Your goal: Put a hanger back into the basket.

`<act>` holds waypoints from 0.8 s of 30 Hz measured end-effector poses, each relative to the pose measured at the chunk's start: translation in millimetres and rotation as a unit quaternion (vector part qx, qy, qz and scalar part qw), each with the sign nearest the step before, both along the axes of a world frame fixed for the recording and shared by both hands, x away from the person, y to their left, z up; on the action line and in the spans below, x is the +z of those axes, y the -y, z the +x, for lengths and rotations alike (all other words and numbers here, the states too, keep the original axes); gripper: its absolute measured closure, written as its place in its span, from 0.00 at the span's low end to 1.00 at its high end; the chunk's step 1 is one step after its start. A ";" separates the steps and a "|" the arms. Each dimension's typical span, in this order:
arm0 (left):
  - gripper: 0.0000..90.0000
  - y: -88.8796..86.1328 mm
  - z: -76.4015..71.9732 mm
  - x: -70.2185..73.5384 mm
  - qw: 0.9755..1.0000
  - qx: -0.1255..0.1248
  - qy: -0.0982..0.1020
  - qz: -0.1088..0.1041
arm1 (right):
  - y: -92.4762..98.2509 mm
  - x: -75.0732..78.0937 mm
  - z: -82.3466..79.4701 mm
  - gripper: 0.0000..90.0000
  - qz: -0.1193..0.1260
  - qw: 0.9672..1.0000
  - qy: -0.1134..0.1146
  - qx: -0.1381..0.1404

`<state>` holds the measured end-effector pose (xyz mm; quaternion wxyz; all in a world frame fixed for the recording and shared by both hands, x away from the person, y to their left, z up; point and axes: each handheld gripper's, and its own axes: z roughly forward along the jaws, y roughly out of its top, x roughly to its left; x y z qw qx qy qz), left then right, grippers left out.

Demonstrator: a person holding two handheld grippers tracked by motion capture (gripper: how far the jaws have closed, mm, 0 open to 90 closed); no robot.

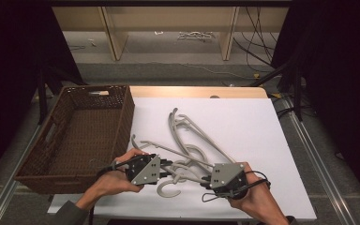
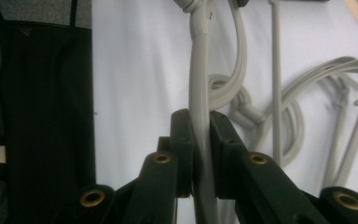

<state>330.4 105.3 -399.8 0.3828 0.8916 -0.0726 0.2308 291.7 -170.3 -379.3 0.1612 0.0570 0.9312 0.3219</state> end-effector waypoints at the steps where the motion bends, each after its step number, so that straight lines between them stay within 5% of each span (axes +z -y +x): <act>1: 0.77 0.6 0.2 1.7 1.000 -0.003 0.000 0.000 | 2.1 2.5 1.2 0.89 -0.002 1.000 0.008 0.006; 6: 0.82 7.8 2.2 2.0 1.000 -0.015 -0.001 -0.006 | 10.4 7.2 4.6 0.86 0.006 0.999 0.038 -0.003; 8: 0.86 9.2 4.1 4.6 0.999 -0.018 -0.015 -0.024 | 15.1 10.8 5.9 0.84 0.023 0.998 0.048 -0.030; 12: 0.88 12.8 4.7 12.5 0.999 -0.021 -0.010 -0.023 | 21.0 13.8 9.6 0.79 0.042 0.996 0.056 -0.054; 15: 0.88 16.6 7.5 14.7 0.998 0.003 -0.033 -0.045 | 23.7 16.5 12.6 0.63 0.080 0.989 0.068 -0.105; 16: 0.88 16.6 9.5 15.3 0.998 0.013 -0.038 -0.047 | 26.9 19.4 14.2 0.56 0.107 0.983 0.070 -0.132; 17: 0.88 16.4 10.9 15.6 0.997 0.024 -0.046 -0.050 | 26.9 19.4 14.2 0.56 0.107 0.983 0.070 -0.132; 18: 0.89 15.8 12.8 16.0 0.996 0.033 -0.054 -0.055 | 28.6 20.9 14.2 0.53 0.118 0.979 0.074 -0.147; 21: 0.88 12.9 18.3 17.8 0.991 0.069 -0.089 -0.070 | 33.8 25.8 15.0 0.45 0.159 0.966 0.083 -0.189; 22: 0.88 11.5 21.2 19.0 0.989 0.080 -0.098 -0.074 | 36.4 27.4 15.1 0.43 0.185 0.958 0.082 -0.201; 24: 0.88 8.8 25.2 21.2 0.985 0.101 -0.109 -0.085 | 37.6 27.9 14.8 0.41 0.190 0.957 0.080 -0.205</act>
